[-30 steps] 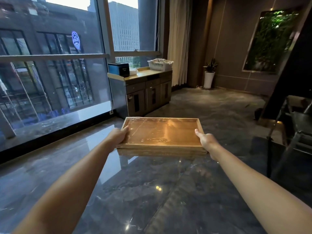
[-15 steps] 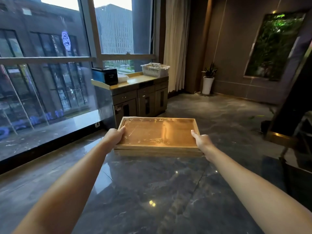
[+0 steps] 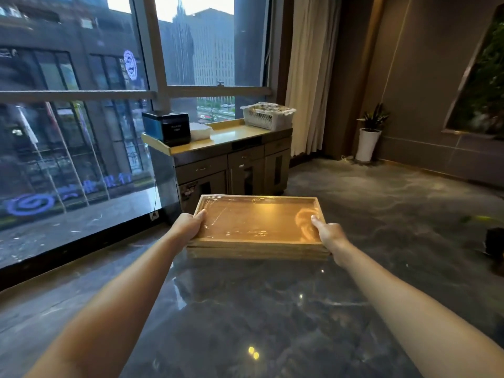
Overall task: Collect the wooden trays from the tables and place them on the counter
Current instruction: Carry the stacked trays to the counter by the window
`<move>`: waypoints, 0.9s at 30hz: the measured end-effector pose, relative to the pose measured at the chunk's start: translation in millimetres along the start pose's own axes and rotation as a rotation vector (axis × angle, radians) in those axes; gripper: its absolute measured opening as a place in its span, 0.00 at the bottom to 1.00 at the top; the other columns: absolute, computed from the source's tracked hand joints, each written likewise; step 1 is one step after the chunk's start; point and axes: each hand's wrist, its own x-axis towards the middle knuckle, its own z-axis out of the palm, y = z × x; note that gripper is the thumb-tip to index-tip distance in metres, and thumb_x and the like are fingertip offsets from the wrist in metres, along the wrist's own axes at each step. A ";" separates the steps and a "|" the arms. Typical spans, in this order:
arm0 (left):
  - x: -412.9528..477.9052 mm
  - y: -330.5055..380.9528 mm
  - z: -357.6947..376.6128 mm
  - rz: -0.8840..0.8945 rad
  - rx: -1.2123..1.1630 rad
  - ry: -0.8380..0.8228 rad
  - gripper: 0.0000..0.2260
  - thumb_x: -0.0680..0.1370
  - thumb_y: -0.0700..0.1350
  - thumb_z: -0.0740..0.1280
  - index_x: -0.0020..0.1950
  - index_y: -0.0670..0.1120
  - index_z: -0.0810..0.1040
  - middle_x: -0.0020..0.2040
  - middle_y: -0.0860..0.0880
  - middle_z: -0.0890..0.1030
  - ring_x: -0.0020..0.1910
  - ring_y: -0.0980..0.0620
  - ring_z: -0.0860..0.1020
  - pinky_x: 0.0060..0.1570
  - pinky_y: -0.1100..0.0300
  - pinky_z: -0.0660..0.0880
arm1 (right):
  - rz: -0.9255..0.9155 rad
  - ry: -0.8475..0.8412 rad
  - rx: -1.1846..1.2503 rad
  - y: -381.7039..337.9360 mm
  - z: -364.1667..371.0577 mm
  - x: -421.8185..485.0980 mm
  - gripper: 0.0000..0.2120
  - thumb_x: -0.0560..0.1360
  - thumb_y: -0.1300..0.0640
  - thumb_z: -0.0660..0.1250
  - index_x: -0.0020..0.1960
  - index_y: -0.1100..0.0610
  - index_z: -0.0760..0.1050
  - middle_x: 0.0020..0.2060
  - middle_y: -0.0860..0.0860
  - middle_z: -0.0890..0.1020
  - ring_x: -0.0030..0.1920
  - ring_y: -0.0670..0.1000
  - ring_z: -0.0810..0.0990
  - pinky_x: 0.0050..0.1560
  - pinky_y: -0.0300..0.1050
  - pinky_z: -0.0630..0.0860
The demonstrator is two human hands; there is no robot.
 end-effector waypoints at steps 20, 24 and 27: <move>514.3 138.0 105.4 -0.049 -0.001 0.072 0.22 0.79 0.54 0.56 0.58 0.37 0.77 0.44 0.45 0.78 0.38 0.53 0.75 0.43 0.59 0.69 | -0.028 -0.132 -0.033 -146.6 125.9 534.0 0.26 0.78 0.44 0.56 0.64 0.64 0.71 0.51 0.53 0.74 0.50 0.53 0.72 0.49 0.45 0.67; 621.5 182.7 107.1 -0.023 -0.015 0.100 0.22 0.80 0.53 0.56 0.58 0.36 0.77 0.44 0.44 0.78 0.39 0.51 0.75 0.45 0.57 0.68 | -0.074 -0.128 -0.040 -202.6 154.5 638.3 0.25 0.78 0.45 0.56 0.63 0.65 0.71 0.49 0.53 0.75 0.49 0.52 0.72 0.49 0.45 0.67; 691.8 207.9 113.4 -0.026 -0.028 0.103 0.22 0.80 0.53 0.56 0.56 0.36 0.78 0.38 0.47 0.77 0.35 0.54 0.74 0.40 0.59 0.69 | -0.086 -0.124 -0.043 -233.0 174.6 708.4 0.25 0.79 0.45 0.56 0.62 0.65 0.72 0.46 0.52 0.75 0.48 0.52 0.72 0.49 0.46 0.67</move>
